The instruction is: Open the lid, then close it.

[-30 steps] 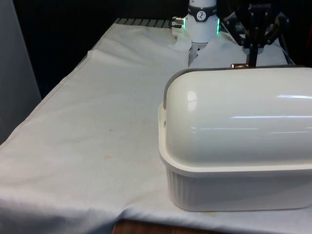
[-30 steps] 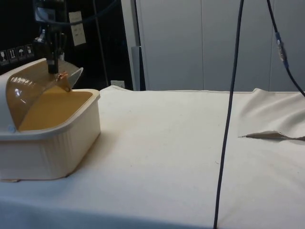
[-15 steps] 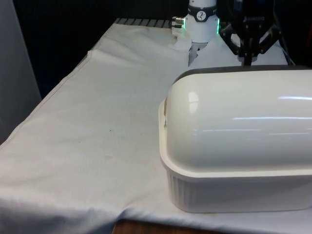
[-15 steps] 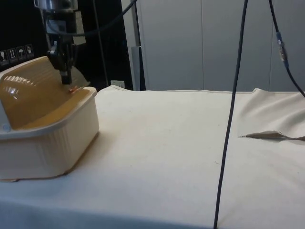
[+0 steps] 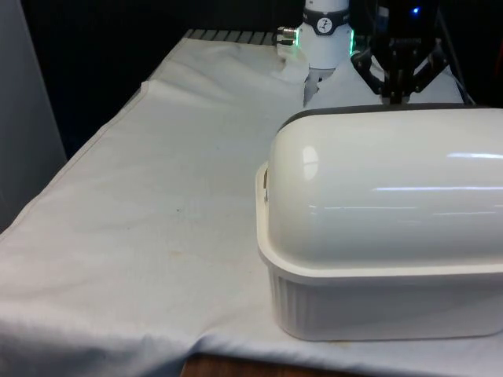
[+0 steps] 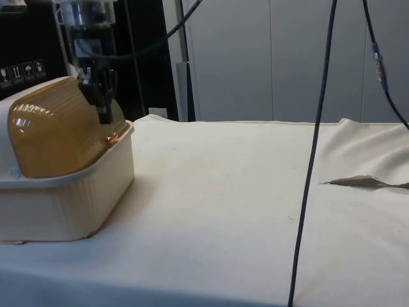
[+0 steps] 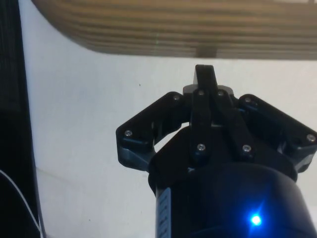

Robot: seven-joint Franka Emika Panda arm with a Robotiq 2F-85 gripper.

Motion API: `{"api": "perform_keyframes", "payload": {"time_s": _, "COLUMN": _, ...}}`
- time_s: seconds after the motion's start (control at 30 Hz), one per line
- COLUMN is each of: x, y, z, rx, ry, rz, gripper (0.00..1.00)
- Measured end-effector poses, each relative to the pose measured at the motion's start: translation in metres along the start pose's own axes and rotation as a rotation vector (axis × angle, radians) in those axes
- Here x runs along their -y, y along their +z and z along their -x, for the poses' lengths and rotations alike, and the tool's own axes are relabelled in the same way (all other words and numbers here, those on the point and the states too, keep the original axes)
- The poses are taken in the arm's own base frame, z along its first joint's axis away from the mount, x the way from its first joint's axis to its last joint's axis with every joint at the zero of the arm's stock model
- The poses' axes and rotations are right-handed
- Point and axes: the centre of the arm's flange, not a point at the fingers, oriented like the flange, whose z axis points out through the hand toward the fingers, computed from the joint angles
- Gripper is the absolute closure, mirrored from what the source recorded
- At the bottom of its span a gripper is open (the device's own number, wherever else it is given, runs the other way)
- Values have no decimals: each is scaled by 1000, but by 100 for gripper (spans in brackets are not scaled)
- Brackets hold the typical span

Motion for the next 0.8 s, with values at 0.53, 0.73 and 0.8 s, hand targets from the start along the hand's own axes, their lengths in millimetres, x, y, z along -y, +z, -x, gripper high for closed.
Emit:
{"api": "perform_keyframes", "payload": {"time_s": 0.53, "x": 4, "y": 2, "z": 36, "rx": 48, "ry": -4, "rz": -10, "gripper": 100}}
{"api": "perform_keyframes", "payload": {"time_s": 0.73, "x": 3, "y": 1, "z": 51, "rx": 59, "ry": -3, "rz": -13, "gripper": 100}}
{"api": "perform_keyframes", "payload": {"time_s": 0.8, "x": 2, "y": -1, "z": 59, "rx": 60, "ry": -3, "rz": -15, "gripper": 100}}
